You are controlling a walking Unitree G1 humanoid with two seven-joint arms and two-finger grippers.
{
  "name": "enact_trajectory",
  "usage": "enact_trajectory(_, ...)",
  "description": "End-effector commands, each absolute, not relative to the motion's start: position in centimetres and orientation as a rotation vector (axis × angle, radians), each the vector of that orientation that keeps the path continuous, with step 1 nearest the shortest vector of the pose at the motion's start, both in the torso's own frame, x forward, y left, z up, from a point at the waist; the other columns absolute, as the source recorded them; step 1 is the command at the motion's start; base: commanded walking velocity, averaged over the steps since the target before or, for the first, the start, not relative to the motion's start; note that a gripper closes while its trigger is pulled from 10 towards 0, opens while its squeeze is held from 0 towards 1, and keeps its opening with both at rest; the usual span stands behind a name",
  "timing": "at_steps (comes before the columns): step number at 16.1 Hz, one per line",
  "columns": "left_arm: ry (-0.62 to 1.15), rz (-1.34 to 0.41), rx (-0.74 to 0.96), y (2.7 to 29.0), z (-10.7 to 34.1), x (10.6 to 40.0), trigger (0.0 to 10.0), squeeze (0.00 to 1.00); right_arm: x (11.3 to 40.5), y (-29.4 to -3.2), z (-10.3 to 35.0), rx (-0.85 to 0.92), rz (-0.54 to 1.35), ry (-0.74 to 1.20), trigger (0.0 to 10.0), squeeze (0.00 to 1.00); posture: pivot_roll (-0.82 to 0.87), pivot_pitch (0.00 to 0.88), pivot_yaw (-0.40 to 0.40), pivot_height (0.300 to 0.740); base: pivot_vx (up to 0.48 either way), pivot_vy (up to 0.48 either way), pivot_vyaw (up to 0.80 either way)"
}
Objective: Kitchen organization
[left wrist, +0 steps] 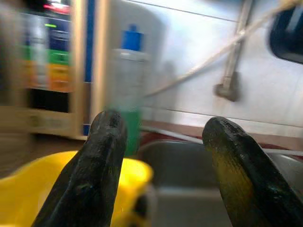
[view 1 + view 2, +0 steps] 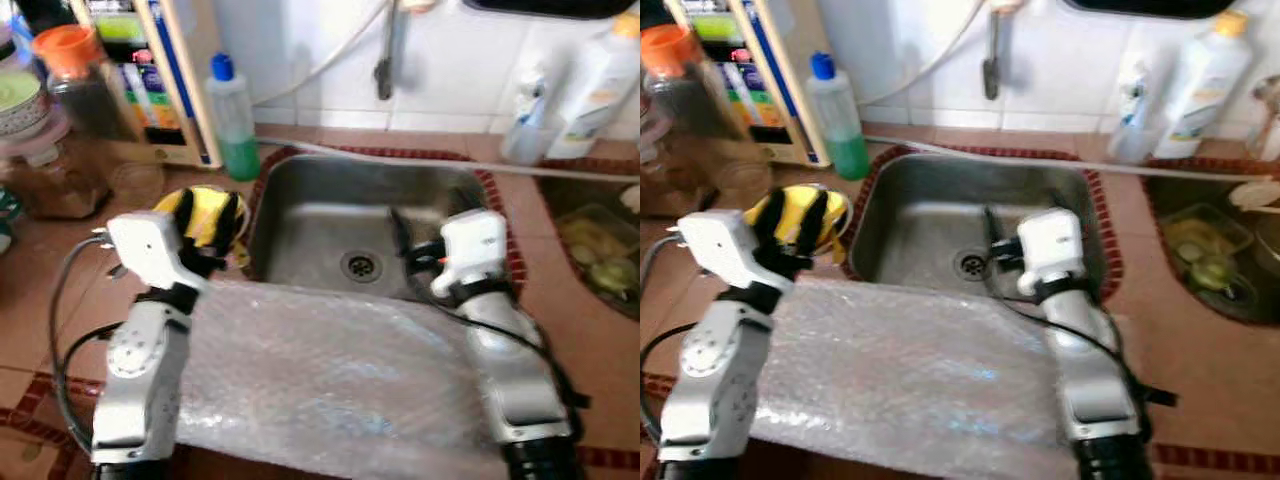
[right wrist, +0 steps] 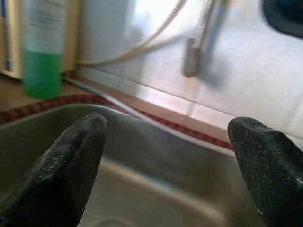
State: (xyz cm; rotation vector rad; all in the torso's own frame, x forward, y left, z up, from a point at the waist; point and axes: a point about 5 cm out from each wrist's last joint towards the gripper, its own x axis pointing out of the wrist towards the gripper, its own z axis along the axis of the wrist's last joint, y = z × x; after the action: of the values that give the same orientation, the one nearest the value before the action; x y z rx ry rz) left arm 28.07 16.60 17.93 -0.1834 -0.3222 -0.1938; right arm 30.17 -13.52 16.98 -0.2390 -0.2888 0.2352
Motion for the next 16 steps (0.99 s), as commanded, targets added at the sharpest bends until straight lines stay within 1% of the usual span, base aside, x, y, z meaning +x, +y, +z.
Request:
enact_trajectory(1,-0.356,-0.168,-0.160,16.9,18.7,27.9,10.0,0.00,30.0,-13.8,17.4,-0.251,0.229,-0.307,10.0,0.00,-0.15,0.103,0.064,0.740,0.000,0.000,0.00)
enact_trajectory(5,-0.351,-0.147,-0.144,17.6,18.5,27.8,10.0,0.00,29.9,-13.6,17.4,-0.247,0.243,-0.308,10.0,0.00,-0.15,0.104,0.064,0.740,0.000,0.000,0.00)
enact_trajectory(6,-0.347,-0.177,-0.134,17.8,18.1,27.5,10.0,0.00,29.8,-13.2,17.4,-0.225,0.284,-0.302,10.0,0.00,-0.15,0.104,0.067,0.740,0.000,0.000,0.00)
enact_trajectory(9,-0.297,-0.158,-0.140,18.9,16.9,27.4,10.0,0.00,29.3,-12.5,17.4,-0.195,0.364,-0.289,10.0,0.00,-0.14,0.106,0.069,0.740,0.000,0.000,0.00)
enact_trajectory(10,-0.280,-0.149,-0.151,19.1,16.5,27.2,10.0,0.11,29.2,-12.4,17.4,-0.194,0.380,-0.285,10.0,0.00,-0.15,0.108,0.070,0.740,0.000,0.000,0.00)
enact_trajectory(11,-0.275,-0.143,-0.153,19.3,16.2,27.1,10.0,1.00,29.1,-12.3,17.3,-0.196,0.383,-0.284,10.0,0.00,-0.14,0.110,0.070,0.740,0.000,0.000,0.00)
enact_trajectory(16,-0.296,-0.151,-0.186,19.4,16.3,27.0,10.0,1.00,28.8,-11.9,17.5,-0.190,0.433,-0.279,10.0,0.00,-0.14,0.114,0.068,0.740,0.000,0.000,0.00)
